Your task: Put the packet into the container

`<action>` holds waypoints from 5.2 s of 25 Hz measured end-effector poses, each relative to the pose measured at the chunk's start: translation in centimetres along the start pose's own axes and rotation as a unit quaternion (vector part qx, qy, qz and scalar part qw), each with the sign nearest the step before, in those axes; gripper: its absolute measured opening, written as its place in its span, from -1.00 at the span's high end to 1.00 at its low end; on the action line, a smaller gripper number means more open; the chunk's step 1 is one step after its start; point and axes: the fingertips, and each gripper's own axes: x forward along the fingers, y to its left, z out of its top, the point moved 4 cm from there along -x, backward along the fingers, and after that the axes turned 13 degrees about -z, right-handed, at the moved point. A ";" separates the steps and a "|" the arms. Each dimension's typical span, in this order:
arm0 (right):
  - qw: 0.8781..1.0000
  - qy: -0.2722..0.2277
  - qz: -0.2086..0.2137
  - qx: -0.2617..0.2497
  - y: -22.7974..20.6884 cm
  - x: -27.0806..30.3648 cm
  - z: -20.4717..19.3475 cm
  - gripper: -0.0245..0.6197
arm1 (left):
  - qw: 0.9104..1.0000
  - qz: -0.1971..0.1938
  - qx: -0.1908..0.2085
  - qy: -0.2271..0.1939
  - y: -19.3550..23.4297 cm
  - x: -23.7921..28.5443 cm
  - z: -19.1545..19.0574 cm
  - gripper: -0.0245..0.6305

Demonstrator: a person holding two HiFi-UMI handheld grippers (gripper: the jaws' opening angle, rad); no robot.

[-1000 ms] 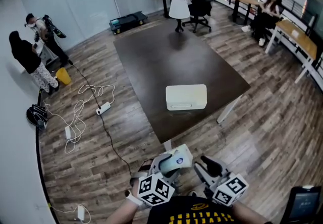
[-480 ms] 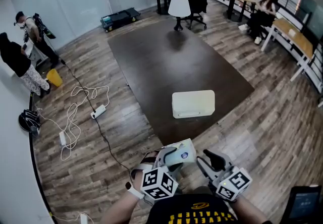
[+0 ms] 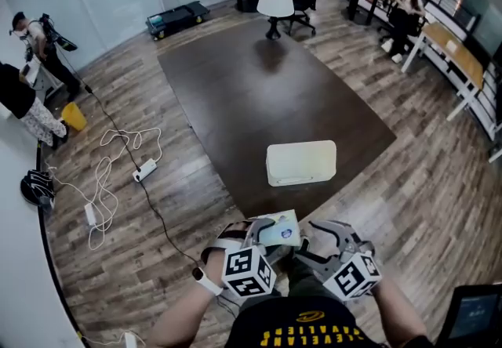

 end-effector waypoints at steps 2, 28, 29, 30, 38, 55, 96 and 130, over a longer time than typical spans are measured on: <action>0.999 0.012 0.020 -0.037 -0.9 1.0 -0.3 -0.01 | 1.000 -0.008 0.006 0.010 0.7 0.5 0.3 0.20; 0.976 0.016 0.175 -0.128 -15.2 10.0 -5.2 -0.12 | 0.996 -0.037 -0.001 0.085 15.0 7.3 7.6 0.20; 0.975 0.016 0.175 -0.135 -15.6 10.3 -5.4 -0.12 | 0.995 -0.035 0.000 0.089 15.6 7.5 7.8 0.20; 0.975 0.015 0.175 -0.140 -15.9 10.6 -5.5 -0.12 | 0.995 -0.034 0.001 0.094 16.0 7.6 7.9 0.20; 0.976 0.033 0.167 -0.137 -18.3 13.0 -6.6 -0.11 | 0.993 -0.044 0.015 0.105 19.0 9.1 8.0 0.20; 0.974 0.101 0.169 -0.110 -18.5 17.3 -9.9 -0.11 | 0.991 -0.101 0.021 0.089 21.8 13.2 5.1 0.20; 0.944 0.202 0.214 -0.148 -15.7 22.2 -15.2 -0.11 | 0.979 -0.176 -0.017 0.103 22.2 20.9 0.7 0.19; 0.974 0.144 0.164 -0.062 -17.8 19.6 -13.8 -0.11 | 0.988 -0.031 -0.148 -0.033 23.5 13.9 1.1 0.09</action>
